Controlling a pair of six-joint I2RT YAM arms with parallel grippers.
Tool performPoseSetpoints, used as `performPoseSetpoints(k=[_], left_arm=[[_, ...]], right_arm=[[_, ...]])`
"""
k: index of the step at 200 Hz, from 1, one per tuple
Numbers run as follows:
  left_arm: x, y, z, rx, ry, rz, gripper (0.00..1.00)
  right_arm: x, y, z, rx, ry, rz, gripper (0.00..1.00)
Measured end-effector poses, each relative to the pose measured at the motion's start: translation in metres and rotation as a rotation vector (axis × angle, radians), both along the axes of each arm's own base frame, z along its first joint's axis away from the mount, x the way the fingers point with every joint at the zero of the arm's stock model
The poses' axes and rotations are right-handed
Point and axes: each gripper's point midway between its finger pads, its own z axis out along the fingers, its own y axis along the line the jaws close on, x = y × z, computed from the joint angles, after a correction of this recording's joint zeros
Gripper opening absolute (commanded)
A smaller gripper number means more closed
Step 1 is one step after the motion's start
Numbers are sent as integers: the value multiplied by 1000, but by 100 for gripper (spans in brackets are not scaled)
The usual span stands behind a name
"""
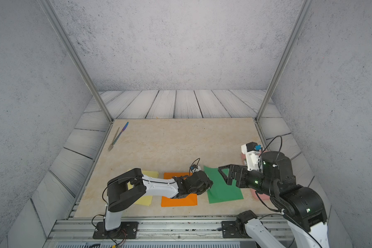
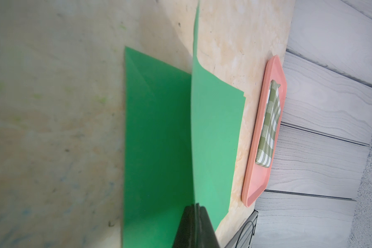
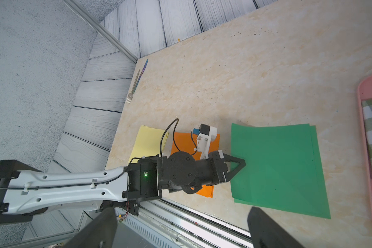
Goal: Sort the scattered colored papers by color
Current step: Place the colored paper.
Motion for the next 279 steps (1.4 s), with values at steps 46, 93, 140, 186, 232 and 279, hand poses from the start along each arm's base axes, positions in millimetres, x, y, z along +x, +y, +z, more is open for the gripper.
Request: performPoseSetpoints(k=[46, 93, 140, 186, 232, 279], left_arm=[[0, -11, -2, -15, 11, -13, 0], [-2, -11, -8, -6, 23, -8, 0], [0, -7, -12, 7, 17, 10, 0], [-3, -5, -15, 12, 21, 9, 0], [-3, -4, -16, 16, 25, 13, 8], [-5, 5, -20, 47, 25, 29, 19]], right_arm=[[0, 1, 0, -1, -1, 10, 99], [1, 2, -1, -8, -2, 16, 99], [1, 2, -4, -12, 4, 21, 99], [1, 2, -5, -15, 6, 23, 99], [1, 2, -8, -19, 12, 25, 99], [1, 2, -9, -23, 15, 27, 99]])
